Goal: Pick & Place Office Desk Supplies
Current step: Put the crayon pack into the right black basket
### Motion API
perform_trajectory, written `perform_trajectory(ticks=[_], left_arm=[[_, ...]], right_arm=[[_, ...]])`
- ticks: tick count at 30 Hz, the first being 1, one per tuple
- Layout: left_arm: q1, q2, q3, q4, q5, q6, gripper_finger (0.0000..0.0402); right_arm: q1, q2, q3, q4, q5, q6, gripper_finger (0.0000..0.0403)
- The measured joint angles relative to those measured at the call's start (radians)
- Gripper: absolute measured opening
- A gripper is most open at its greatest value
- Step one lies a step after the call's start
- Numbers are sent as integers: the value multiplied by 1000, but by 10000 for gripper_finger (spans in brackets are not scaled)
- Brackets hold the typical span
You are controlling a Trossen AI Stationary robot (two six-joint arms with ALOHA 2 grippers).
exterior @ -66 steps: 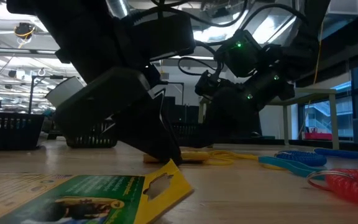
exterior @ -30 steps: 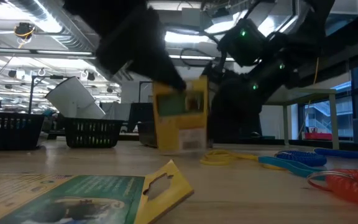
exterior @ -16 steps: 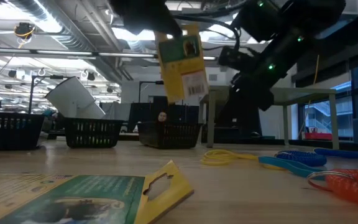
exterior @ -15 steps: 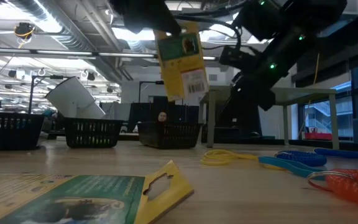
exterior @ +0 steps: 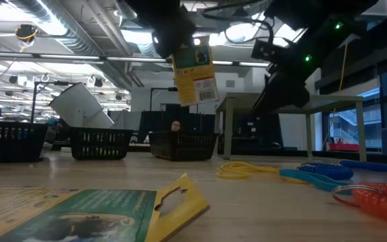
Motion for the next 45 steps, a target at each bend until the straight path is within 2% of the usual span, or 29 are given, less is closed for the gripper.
perform_trajectory(ticks=[7,14,25,39,45], left_arm=[[137,0,0,-32,86,0,2],[264,0,0,-155,245,-121,2],[371,0,1,-205,397,-153,10],[400,1,1,-215,421,-179,64],[372,1,1,-196,382,-178,98]], right_arm=[[0,-82,0,-7,0,25,131],[6,-96,0,-19,0,77,131],[32,-96,0,-22,-1,82,131],[32,-96,0,-20,-4,94,131],[32,-96,0,-21,-4,96,131]])
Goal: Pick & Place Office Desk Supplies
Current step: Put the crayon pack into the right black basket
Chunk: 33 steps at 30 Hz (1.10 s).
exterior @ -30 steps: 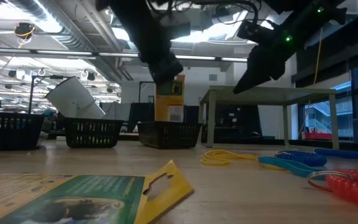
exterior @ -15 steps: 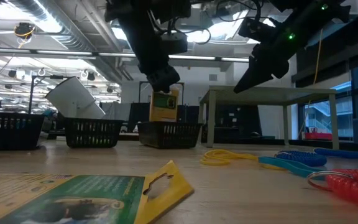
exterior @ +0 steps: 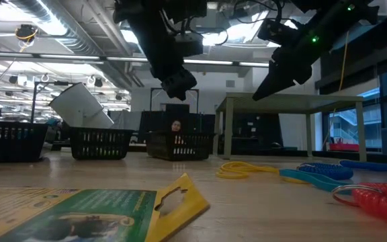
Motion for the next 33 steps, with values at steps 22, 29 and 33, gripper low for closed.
perform_trajectory(ticks=[22,29,33], left_arm=[[-449,0,0,44,685,-313,138],[-475,0,0,18,682,-318,139],[-476,13,0,35,637,-382,139]], right_arm=[[0,0,0,-13,-6,12,131],[16,7,-3,9,-147,146,131],[72,24,-39,101,-209,143,131]])
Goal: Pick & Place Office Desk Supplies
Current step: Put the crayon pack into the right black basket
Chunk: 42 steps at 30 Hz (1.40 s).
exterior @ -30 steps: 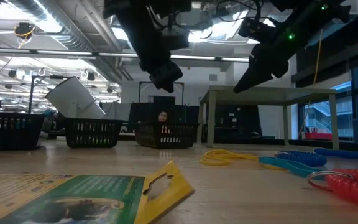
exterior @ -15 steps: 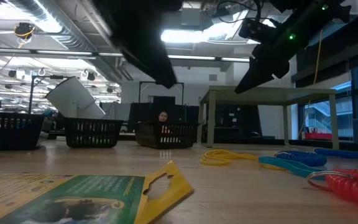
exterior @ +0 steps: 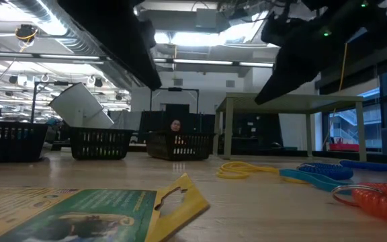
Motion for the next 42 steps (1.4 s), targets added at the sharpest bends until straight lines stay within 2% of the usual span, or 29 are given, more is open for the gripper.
perform_trajectory(ticks=[2,4,9,15,19,22,26,31,42], left_arm=[[-4,25,0,45,-13,-4,139],[-4,55,0,127,24,-1,141],[18,103,0,219,202,53,163],[78,108,0,245,388,274,192],[121,137,0,278,528,410,195],[150,174,0,312,596,483,194],[182,231,0,357,669,539,194],[194,289,0,421,808,541,194],[188,371,1,543,890,542,183]], right_arm=[[25,0,-16,36,-18,2,131],[51,0,-26,51,-24,20,131],[96,0,-28,52,-27,51,131],[123,0,-28,56,-35,89,131],[129,0,-28,56,-34,129,131],[129,0,-28,56,-34,143,131],[129,0,-28,57,-34,158,131],[129,0,-28,58,-33,158,131],[129,0,-28,59,-31,154,131]])
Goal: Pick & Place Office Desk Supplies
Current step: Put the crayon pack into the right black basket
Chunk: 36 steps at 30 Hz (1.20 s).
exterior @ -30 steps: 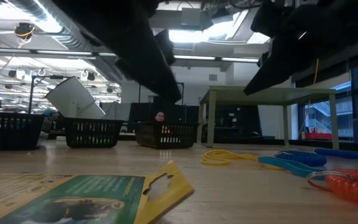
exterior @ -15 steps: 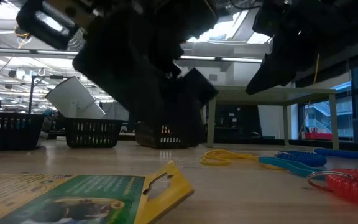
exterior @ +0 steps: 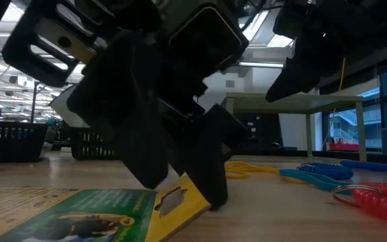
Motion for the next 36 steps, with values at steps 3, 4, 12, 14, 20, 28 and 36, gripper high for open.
perform_trajectory(ticks=[3,4,12,14,20,28,36], left_arm=[[-2,8,0,19,3,0,168],[-3,8,0,22,3,0,161],[-17,11,-1,14,90,-14,101],[-21,11,-1,11,77,21,87],[-21,12,-1,12,56,59,26],[-12,-26,-2,-3,29,-12,2],[-8,-206,-3,-161,-208,23,2]], right_arm=[[0,0,0,0,0,0,131],[0,0,0,0,0,0,131],[0,0,0,-1,0,0,131],[0,0,0,-1,0,-5,131],[0,0,0,-1,0,-8,131],[0,0,0,-1,0,-12,131],[0,0,0,-1,0,-23,131]])
